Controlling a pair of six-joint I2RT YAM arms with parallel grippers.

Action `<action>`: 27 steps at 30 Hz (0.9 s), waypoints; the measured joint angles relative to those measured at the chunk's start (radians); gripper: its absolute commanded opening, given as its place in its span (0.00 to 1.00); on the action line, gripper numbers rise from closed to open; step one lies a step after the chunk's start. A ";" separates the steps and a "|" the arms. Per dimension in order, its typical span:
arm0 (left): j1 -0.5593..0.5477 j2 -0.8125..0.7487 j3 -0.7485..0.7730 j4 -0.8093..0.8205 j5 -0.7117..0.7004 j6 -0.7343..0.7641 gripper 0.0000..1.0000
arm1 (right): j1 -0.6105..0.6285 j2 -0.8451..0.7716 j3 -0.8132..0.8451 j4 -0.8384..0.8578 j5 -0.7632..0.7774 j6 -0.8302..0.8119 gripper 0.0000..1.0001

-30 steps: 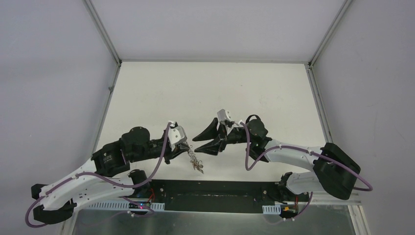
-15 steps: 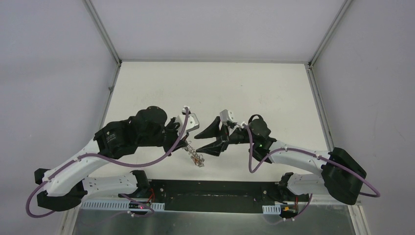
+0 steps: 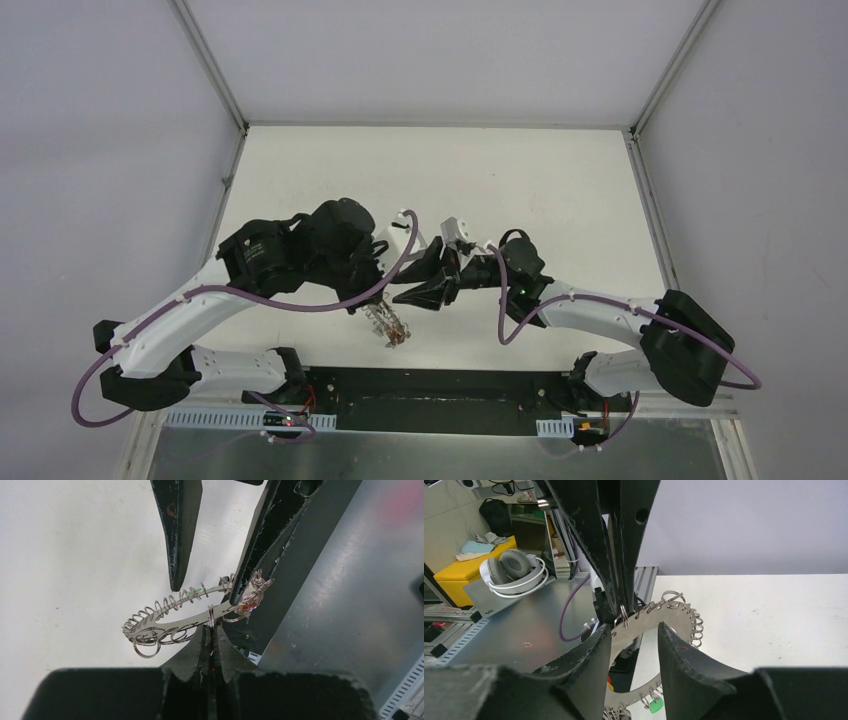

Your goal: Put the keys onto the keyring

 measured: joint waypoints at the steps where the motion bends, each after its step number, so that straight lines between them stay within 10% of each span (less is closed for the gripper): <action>1: 0.000 0.007 0.004 -0.009 0.000 -0.002 0.00 | 0.000 0.006 0.004 0.007 -0.002 0.003 0.38; 27: 0.000 0.024 0.009 -0.041 0.001 -0.019 0.00 | 0.021 0.124 0.078 0.103 -0.101 0.065 0.00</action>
